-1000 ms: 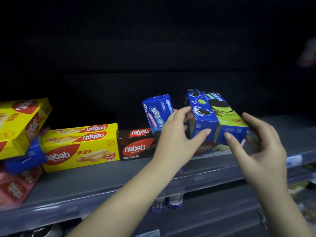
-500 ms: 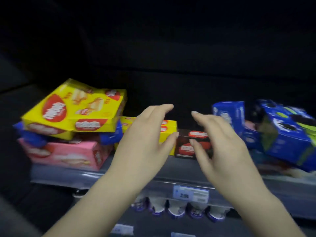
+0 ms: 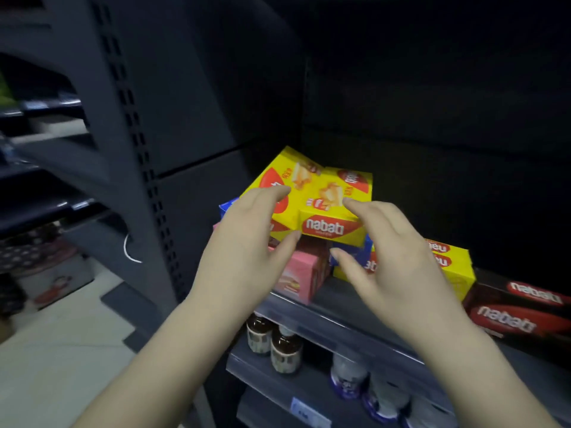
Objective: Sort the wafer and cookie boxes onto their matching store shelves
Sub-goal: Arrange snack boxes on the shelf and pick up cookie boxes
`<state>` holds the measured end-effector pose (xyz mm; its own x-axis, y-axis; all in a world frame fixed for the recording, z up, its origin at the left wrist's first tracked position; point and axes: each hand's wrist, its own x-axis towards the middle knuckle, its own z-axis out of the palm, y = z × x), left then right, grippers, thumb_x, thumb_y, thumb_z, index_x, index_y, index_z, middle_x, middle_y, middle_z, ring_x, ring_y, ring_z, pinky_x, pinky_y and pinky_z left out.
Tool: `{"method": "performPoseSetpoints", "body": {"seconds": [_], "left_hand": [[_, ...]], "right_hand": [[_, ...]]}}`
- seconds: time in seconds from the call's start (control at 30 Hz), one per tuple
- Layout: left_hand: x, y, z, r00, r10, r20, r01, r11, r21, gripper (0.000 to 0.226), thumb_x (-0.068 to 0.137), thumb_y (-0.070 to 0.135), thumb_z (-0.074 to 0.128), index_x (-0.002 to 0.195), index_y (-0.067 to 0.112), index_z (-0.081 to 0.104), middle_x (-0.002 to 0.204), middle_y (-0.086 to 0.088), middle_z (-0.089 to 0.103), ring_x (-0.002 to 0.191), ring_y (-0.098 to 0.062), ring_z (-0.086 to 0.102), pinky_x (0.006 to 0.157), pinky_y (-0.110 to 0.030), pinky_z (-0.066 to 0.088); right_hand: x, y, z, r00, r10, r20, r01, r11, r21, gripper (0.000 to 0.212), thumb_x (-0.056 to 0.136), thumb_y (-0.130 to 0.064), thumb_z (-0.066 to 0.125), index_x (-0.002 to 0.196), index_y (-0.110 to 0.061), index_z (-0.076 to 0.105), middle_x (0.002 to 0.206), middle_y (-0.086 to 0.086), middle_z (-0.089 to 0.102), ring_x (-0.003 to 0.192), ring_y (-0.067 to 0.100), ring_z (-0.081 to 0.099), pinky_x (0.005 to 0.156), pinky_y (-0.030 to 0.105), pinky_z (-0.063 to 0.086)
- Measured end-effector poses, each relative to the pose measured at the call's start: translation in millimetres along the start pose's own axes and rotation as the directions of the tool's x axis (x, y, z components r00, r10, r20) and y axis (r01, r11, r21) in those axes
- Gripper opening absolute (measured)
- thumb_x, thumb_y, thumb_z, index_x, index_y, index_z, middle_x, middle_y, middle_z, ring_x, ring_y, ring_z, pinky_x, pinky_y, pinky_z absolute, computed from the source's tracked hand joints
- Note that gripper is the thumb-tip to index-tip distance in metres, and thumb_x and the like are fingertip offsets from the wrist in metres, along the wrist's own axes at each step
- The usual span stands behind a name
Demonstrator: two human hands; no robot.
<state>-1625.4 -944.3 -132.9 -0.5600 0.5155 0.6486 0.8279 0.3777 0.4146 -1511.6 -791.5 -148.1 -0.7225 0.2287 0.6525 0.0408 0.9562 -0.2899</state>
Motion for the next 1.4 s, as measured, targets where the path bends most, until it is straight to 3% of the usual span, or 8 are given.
{"method": "performPoseSetpoints", "body": {"seconds": [0.27, 0.53, 0.7, 0.83, 0.93, 1.03, 1.2, 1.4], "left_hand": [[25.1, -53.0, 4.4, 0.999, -0.049, -0.005, 0.049, 0.999, -0.002, 0.053, 0.082, 0.029, 0.071, 0.130, 0.020, 0.051, 0.127, 0.005, 0.056, 0.119, -0.016, 0.051, 0.095, -0.033, 0.046], [41.1, -73.6, 19.6, 0.995, -0.097, 0.031, 0.101, 0.986, -0.135, 0.062, 0.078, 0.046, 0.070, 0.131, 0.023, 0.049, 0.129, 0.009, 0.048, 0.110, 0.003, 0.041, 0.079, -0.002, 0.032], [42.6, -75.7, 24.4, 0.991, -0.127, 0.028, 0.130, 0.965, -0.226, 0.057, 0.078, 0.039, 0.072, 0.128, 0.027, 0.048, 0.116, 0.013, 0.057, 0.099, -0.009, 0.059, 0.077, -0.020, 0.050], [46.3, -73.7, 33.0, 0.989, -0.150, 0.004, 0.148, 0.967, -0.207, 0.054, 0.081, 0.032, 0.069, 0.130, 0.024, 0.048, 0.125, 0.007, 0.056, 0.110, -0.010, 0.055, 0.087, -0.033, 0.053], [50.1, -72.2, 39.6, 0.987, -0.141, 0.075, 0.146, 0.987, -0.071, 0.068, 0.083, 0.044, 0.067, 0.141, 0.022, 0.038, 0.137, 0.001, 0.050, 0.123, -0.018, 0.050, 0.095, -0.036, 0.049], [53.5, -69.8, 39.1, 0.982, -0.158, 0.106, 0.166, 0.984, -0.071, 0.070, 0.083, 0.045, 0.067, 0.143, 0.024, 0.035, 0.134, 0.003, 0.054, 0.116, -0.017, 0.056, 0.086, -0.027, 0.048], [49.0, -68.3, 39.5, 0.987, -0.136, -0.081, 0.114, 0.967, -0.227, 0.052, 0.088, 0.019, 0.065, 0.138, 0.018, 0.049, 0.139, -0.001, 0.054, 0.125, -0.022, 0.052, 0.101, -0.046, 0.046], [39.9, -51.6, 32.2, 0.947, -0.190, -0.258, 0.052, 0.887, -0.459, 0.035, 0.091, 0.016, 0.063, 0.125, 0.025, 0.062, 0.130, 0.011, 0.060, 0.121, -0.003, 0.055, 0.094, -0.031, 0.052]], "right_hand": [[25.4, -4.8, 29.4, 0.996, 0.068, 0.057, -0.061, 0.992, -0.110, 0.062, 0.079, -0.034, 0.075, 0.134, -0.015, 0.053, 0.133, 0.000, 0.053, 0.126, 0.019, 0.048, 0.104, 0.030, 0.037], [29.8, 3.4, 51.5, 0.995, 0.042, -0.085, -0.064, 0.961, -0.270, 0.057, 0.072, -0.020, 0.083, 0.124, -0.013, 0.061, 0.124, 0.006, 0.063, 0.116, 0.027, 0.058, 0.101, 0.036, 0.038], [30.3, 11.1, 54.0, 0.989, -0.026, -0.148, -0.008, 0.975, -0.222, 0.052, 0.074, -0.015, 0.080, 0.123, -0.010, 0.063, 0.121, 0.006, 0.065, 0.115, 0.026, 0.060, 0.101, 0.042, 0.045], [29.5, 14.5, 55.0, 0.978, -0.006, -0.208, -0.025, 0.989, -0.147, 0.049, 0.077, -0.014, 0.078, 0.124, -0.008, 0.064, 0.121, 0.006, 0.065, 0.116, 0.024, 0.058, 0.101, 0.040, 0.047], [27.0, 16.2, 56.5, 0.976, -0.017, -0.217, -0.014, 0.990, -0.139, 0.049, 0.077, -0.014, 0.078, 0.124, -0.008, 0.063, 0.122, 0.005, 0.065, 0.118, 0.024, 0.058, 0.101, 0.039, 0.047], [24.4, 19.4, 55.3, 0.969, -0.016, -0.245, -0.016, 0.992, -0.128, 0.050, 0.076, -0.013, 0.079, 0.124, -0.008, 0.063, 0.122, 0.005, 0.065, 0.118, 0.021, 0.057, 0.103, 0.033, 0.044], [18.8, 24.3, 51.1, 0.958, -0.039, -0.285, 0.012, 0.995, -0.096, 0.048, 0.077, -0.013, 0.078, 0.123, -0.008, 0.063, 0.121, 0.002, 0.064, 0.120, 0.013, 0.051, 0.107, 0.018, 0.032], [-2.1, 29.2, 33.9, 0.905, -0.107, -0.411, 0.080, 0.993, -0.083, 0.044, 0.076, -0.008, 0.074, 0.118, -0.004, 0.065, 0.119, -0.004, 0.060, 0.118, 0.017, 0.055, 0.110, 0.025, 0.035]]}}
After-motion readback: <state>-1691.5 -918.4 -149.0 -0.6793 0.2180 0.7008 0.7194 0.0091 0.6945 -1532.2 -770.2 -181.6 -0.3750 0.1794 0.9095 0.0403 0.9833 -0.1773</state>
